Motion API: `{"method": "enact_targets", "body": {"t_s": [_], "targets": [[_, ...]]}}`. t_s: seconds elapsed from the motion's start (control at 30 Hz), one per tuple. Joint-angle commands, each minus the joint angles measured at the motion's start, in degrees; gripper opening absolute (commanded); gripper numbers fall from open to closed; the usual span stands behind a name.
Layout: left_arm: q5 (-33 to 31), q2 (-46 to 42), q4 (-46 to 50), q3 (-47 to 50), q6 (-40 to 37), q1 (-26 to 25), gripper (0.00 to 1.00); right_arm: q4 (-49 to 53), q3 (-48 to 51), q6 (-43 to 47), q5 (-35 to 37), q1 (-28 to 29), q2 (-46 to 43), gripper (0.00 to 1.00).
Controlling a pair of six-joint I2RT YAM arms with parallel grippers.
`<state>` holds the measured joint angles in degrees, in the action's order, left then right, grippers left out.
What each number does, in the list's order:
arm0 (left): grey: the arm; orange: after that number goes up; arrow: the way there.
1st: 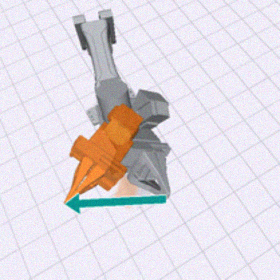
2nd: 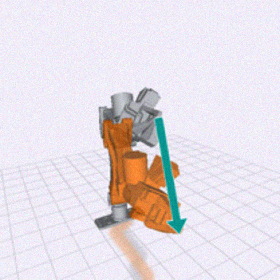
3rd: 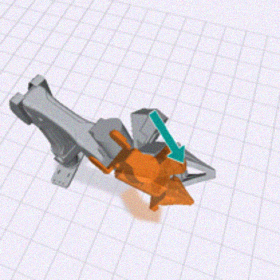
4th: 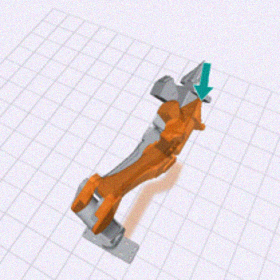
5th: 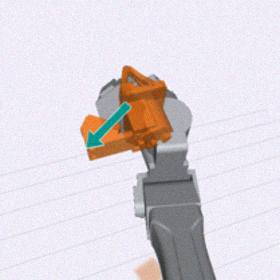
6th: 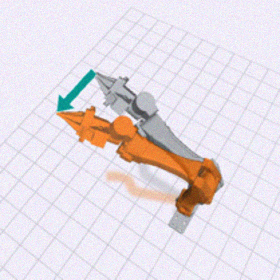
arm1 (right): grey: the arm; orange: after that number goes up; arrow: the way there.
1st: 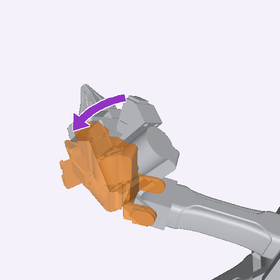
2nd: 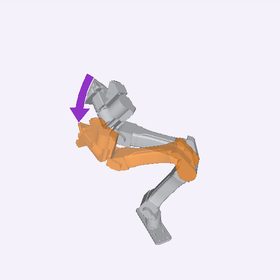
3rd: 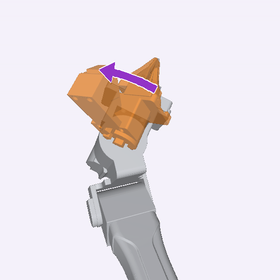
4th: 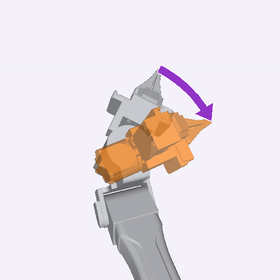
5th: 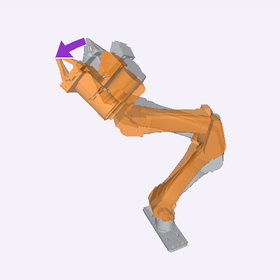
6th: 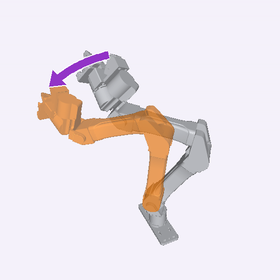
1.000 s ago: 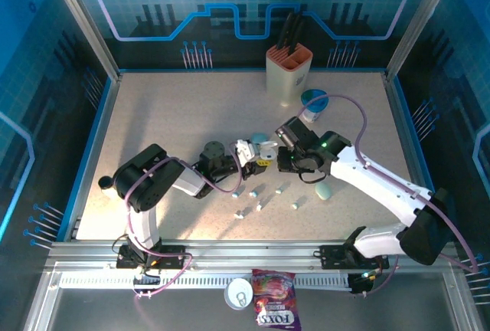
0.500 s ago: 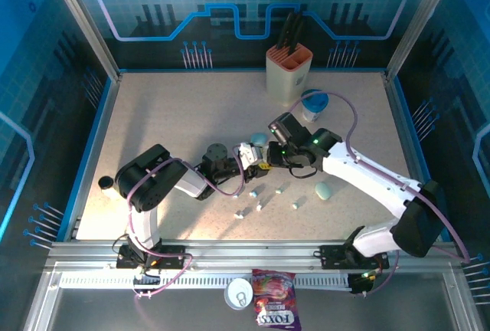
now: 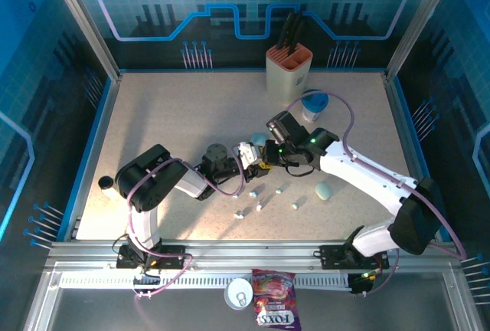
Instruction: Insert wireless bluetooth earbuds into charging case
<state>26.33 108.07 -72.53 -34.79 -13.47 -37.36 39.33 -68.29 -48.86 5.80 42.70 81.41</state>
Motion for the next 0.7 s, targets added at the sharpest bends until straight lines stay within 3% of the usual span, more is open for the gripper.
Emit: {"method": "enact_targets", "body": {"t_s": [0.0,0.67], "targets": [[0.18,0.65,-2.78,-1.34,0.44,-0.85,0.35,-1.24,1.0,-0.81,-1.04,-0.05,0.81,0.19],[-0.32,-0.05,-2.79,-0.8,0.38,-1.02,0.35,-3.01,4.66,-1.27,0.21,-1.39,0.16,0.19]]}}
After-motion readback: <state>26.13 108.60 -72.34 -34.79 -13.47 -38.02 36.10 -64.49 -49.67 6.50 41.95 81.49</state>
